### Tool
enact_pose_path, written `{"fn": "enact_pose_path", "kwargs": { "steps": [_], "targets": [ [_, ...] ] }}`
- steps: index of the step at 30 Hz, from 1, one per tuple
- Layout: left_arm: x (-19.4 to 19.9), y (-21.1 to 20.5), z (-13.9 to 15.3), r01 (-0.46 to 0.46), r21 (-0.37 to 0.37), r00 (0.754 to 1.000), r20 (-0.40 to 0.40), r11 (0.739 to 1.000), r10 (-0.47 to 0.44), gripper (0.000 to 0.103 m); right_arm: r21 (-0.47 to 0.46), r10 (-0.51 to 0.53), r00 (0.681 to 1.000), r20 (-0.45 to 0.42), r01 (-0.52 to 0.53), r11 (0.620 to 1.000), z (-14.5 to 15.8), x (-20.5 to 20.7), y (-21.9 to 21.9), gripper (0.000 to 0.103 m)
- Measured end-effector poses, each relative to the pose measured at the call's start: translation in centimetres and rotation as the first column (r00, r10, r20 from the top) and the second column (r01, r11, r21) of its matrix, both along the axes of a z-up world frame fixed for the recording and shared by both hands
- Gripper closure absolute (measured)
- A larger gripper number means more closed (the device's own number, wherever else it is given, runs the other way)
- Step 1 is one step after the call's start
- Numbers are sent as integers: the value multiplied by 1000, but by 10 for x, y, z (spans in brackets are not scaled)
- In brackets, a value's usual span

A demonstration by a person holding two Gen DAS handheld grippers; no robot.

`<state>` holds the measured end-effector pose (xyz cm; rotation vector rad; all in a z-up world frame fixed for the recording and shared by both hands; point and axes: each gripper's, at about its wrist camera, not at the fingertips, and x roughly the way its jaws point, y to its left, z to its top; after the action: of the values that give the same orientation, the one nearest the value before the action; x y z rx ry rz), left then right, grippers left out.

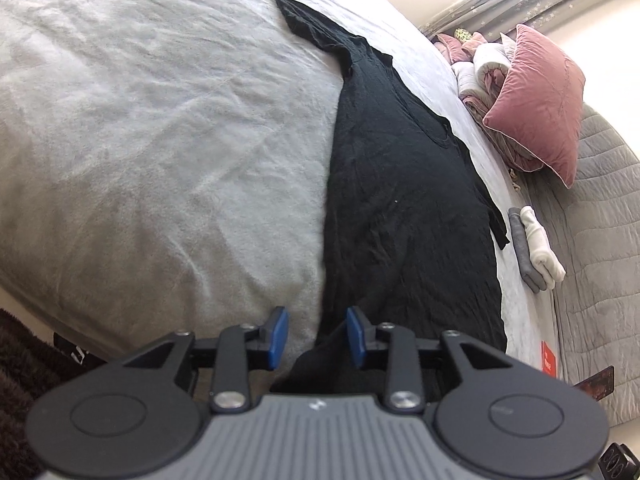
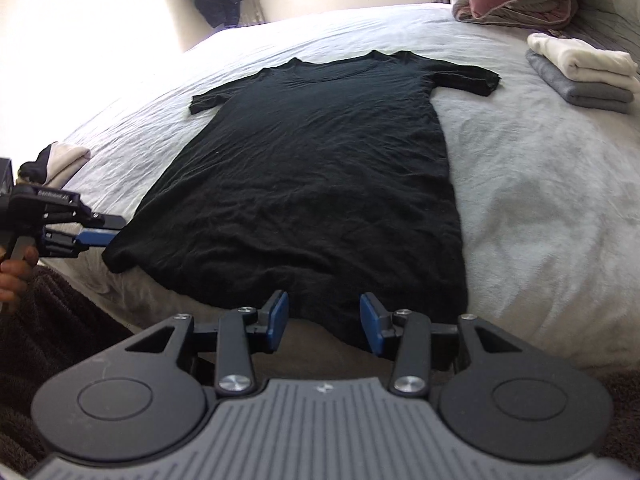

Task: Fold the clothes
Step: 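Close the left tool on the black shirt hem while the right tool closes beside it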

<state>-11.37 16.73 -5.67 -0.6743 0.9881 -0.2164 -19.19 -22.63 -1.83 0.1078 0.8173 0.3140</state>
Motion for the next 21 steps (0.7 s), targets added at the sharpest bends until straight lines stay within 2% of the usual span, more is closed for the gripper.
{"fn": "enact_pose_path", "kwargs": {
  "steps": [2,4,6,10,15,19,20,21],
  "targets": [
    [5,-6,0,22,10,1000,9,1000,-22,72,-9,58,998,15,-58,998,0,3,20,58],
    [9,-13,-1,47,22,999,15,999,-47,82,-9,114,993,31,-114,993,0,7,39,58],
    [11,-16,-3,56,24,998,17,998,-56,84,-7,171,984,47,-171,985,-2,11,58,58],
    [12,-16,-6,52,21,999,12,998,-52,93,-5,255,966,47,-255,967,-7,22,93,58],
    [11,-10,-9,36,-9,999,-3,999,-36,97,-67,371,927,54,-367,928,-15,30,134,58],
    [10,-11,-9,37,-12,999,-1,999,-37,98,-131,402,915,44,-394,910,-27,34,152,59],
    [10,-11,-8,39,-12,999,-1,999,-39,98,-145,401,915,49,-391,909,-29,35,152,62],
    [10,-11,-7,42,-11,999,0,999,-42,99,-158,400,915,53,-388,908,-31,35,153,73]
  ]
}}
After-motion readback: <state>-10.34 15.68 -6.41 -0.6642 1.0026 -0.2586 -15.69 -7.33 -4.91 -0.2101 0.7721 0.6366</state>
